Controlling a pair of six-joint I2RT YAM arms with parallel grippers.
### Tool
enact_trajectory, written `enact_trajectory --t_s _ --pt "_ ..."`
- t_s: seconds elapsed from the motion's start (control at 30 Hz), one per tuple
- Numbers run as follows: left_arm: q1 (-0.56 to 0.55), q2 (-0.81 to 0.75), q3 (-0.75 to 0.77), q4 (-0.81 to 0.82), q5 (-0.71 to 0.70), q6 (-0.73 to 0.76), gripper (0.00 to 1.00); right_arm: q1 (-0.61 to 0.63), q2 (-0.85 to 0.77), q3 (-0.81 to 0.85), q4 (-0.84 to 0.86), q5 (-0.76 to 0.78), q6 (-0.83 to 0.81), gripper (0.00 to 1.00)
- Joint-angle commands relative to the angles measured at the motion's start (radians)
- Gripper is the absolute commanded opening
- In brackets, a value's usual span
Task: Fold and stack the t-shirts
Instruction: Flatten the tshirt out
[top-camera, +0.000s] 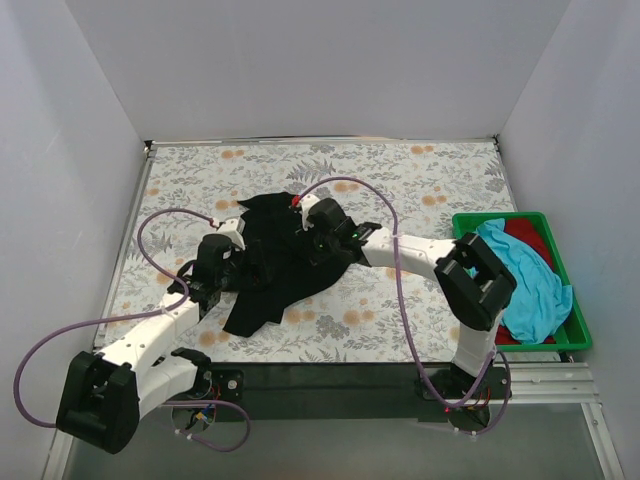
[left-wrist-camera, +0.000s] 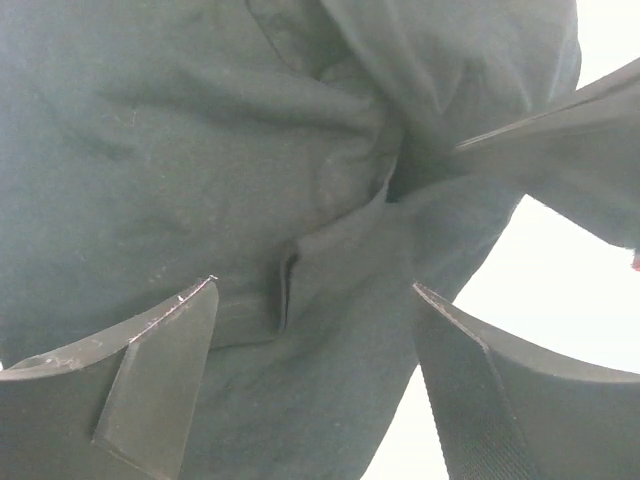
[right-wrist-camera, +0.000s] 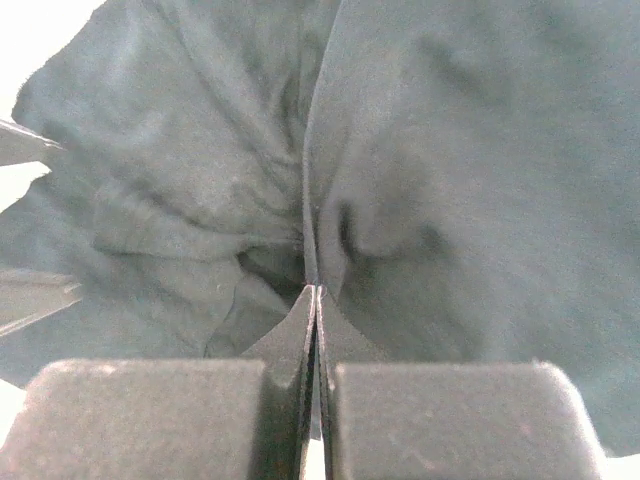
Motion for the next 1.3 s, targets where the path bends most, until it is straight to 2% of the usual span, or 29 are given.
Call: enact_trajectory --t_s 0.0,0.07,0.3,0.5,0.73,0.83,0.87,0.9,0.97,1.0,1.1,1.13,1.2,1.27 --pt "-0.010 0.026 0.056 0.023 0.040 0.032 0.68 -0.033 -0.154 -0.049 0.036 0.055 -0.019 0.01" --pt "-0.015 0.056 0.071 0.031 0.056 0.056 0.63 -0.038 -0.168 -0.071 0.036 0.046 -0.010 0.01" --pt "-0.024 0.147 0.114 0.040 0.030 0.126 0.61 -0.038 -0.169 -0.081 0.064 0.032 0.003 0.01" --pt "-0.026 0.236 0.146 0.051 0.071 0.139 0.58 -0.038 -0.165 -0.088 0.072 0.032 0.004 0.01" --pt "-0.027 0.296 0.156 0.092 0.071 0.130 0.46 -0.038 -0.160 -0.094 0.079 -0.005 0.012 0.01" --pt "-0.026 0.322 0.163 0.114 0.089 0.120 0.31 -0.038 -0.162 -0.094 0.081 -0.005 0.012 0.01" --pt "-0.026 0.330 0.168 0.115 0.102 0.118 0.22 -0.038 -0.165 -0.095 0.081 -0.003 0.013 0.01" --pt "-0.027 0.340 0.176 0.115 0.112 0.110 0.00 -0.038 -0.166 -0.097 0.079 0.005 0.013 0.01" --pt "-0.027 0.340 0.183 0.111 0.105 0.104 0.00 -0.041 -0.175 -0.106 0.079 0.020 0.003 0.01" --pt "-0.026 0.334 0.188 0.105 0.088 0.101 0.00 -0.045 -0.195 -0.118 0.079 0.053 0.001 0.01" --pt "-0.023 0.285 0.214 0.071 -0.112 0.110 0.00 -0.097 -0.264 -0.155 0.072 0.087 -0.001 0.01" --pt "-0.020 0.273 0.232 0.060 -0.235 0.130 0.00 -0.119 -0.287 -0.189 0.067 0.100 0.005 0.01" --pt "0.028 0.256 0.266 0.026 -0.302 0.147 0.00 -0.197 -0.362 -0.230 0.052 0.109 0.036 0.01" --pt "0.129 0.257 0.333 -0.012 -0.361 0.150 0.00 -0.284 -0.434 -0.310 0.020 0.112 0.064 0.01"
